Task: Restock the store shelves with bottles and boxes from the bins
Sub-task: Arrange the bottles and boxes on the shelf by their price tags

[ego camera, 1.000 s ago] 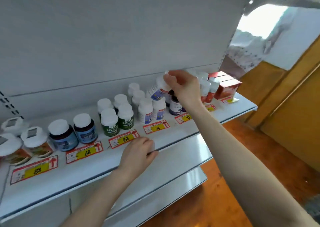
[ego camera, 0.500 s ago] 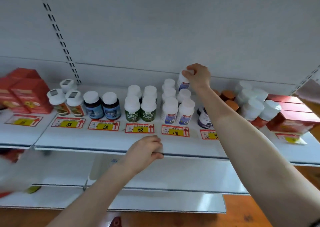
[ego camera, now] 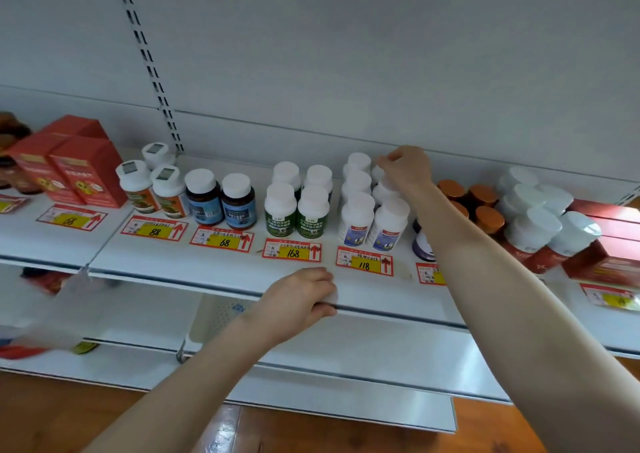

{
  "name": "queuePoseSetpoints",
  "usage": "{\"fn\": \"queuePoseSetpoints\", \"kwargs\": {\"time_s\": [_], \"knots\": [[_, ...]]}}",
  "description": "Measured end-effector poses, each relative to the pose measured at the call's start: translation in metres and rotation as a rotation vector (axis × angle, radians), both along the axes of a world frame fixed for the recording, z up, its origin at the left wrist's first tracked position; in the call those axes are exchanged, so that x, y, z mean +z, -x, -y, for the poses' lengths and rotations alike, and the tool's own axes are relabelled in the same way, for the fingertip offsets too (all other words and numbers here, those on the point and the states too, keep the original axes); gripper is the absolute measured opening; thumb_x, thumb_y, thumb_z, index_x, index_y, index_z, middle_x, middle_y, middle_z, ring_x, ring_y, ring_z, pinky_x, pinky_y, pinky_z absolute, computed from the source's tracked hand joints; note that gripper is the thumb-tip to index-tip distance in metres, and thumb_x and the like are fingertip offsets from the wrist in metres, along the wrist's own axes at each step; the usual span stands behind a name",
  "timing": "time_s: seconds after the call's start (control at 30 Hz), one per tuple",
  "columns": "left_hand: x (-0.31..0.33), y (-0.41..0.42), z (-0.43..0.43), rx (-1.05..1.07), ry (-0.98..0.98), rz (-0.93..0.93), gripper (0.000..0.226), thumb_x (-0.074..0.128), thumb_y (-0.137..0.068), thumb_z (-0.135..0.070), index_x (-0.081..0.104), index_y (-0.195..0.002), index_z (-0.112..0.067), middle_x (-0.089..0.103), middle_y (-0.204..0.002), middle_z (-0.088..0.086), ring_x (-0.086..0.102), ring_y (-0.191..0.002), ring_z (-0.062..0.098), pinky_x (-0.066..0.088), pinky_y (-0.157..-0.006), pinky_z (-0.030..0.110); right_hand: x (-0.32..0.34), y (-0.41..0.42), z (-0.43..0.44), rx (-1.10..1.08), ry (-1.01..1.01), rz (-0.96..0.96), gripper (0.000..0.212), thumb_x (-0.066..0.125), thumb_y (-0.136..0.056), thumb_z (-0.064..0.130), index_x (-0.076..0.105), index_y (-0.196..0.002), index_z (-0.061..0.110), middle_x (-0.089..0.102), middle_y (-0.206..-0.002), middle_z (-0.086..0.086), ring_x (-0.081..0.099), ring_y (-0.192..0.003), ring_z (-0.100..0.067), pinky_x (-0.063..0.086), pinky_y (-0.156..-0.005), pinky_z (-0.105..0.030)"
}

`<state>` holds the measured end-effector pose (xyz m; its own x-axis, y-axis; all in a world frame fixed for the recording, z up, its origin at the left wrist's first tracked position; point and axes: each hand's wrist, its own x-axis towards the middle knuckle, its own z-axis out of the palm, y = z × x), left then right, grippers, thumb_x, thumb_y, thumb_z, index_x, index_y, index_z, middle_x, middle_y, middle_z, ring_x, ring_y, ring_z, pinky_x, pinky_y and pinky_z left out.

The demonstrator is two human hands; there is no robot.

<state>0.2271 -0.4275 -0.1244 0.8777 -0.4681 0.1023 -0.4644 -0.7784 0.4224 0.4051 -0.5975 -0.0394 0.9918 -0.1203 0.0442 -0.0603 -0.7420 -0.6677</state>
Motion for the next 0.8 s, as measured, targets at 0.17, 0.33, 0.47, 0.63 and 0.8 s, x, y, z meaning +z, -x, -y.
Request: {"fn": "queuePoseSetpoints", "kwargs": {"time_s": [0.17,0.33,0.47,0.63,0.8], "knots": [[0.017,0.017,-0.017,-0.021,0.025,0.191,0.034,0.043,-0.082,-0.035,0.068,-0.076,-0.013,0.066,-0.083,0.000,0.065,-0.082,0.019,0.054,-0.060,0.024,0.012,0.018,-0.026,0.046,0.076,0.187,0.026,0.047,-0.092,0.019,0.064,-0.108,0.007,0.063,-0.118,-0.010,0.055,-0.110,-0.025,0.037,-0.084,-0.024],[0.030,0.052,-0.084,0.054,0.045,0.245,0.030,0.045,-0.084,-0.027,0.068,-0.079,-0.010,0.066,-0.078,0.003,0.063,-0.074,0.021,0.053,-0.063,0.029,0.023,0.061,-0.113,0.231,0.016,0.283,0.025,0.047,-0.093,0.020,0.064,-0.108,0.009,0.063,-0.117,-0.004,0.054,-0.111,-0.019,0.033,-0.083,-0.019],[0.027,0.095,-0.164,0.160,0.015,0.210,0.029,0.046,-0.081,-0.028,0.069,-0.082,-0.011,0.068,-0.082,0.003,0.065,-0.074,0.023,0.054,-0.060,0.027,0.026,0.099,-0.203,0.346,-0.030,0.323,0.023,0.049,-0.093,0.019,0.064,-0.108,0.009,0.063,-0.118,-0.005,0.054,-0.112,-0.019,0.029,-0.080,-0.012],[0.017,0.167,-0.282,0.366,-0.063,0.231,0.032,0.044,-0.080,-0.030,0.069,-0.076,-0.011,0.066,-0.073,0.003,0.063,-0.062,0.022,0.048,-0.049,0.024,0.022,0.158,-0.341,0.487,-0.078,0.350,0.023,0.052,-0.092,0.015,0.067,-0.105,0.003,0.066,-0.112,-0.011,0.058,-0.105,-0.021,0.034,-0.082,-0.018],[-0.002,0.230,-0.379,0.525,-0.110,0.200,0.034,0.042,-0.081,-0.031,0.070,-0.079,-0.012,0.068,-0.078,0.001,0.064,-0.067,0.020,0.051,-0.058,0.022,0.005,0.208,-0.453,0.701,-0.112,0.324,0.019,0.056,-0.089,0.009,0.069,-0.099,0.001,0.069,-0.103,-0.013,0.058,-0.092,-0.018,0.033,-0.073,-0.019]]}}
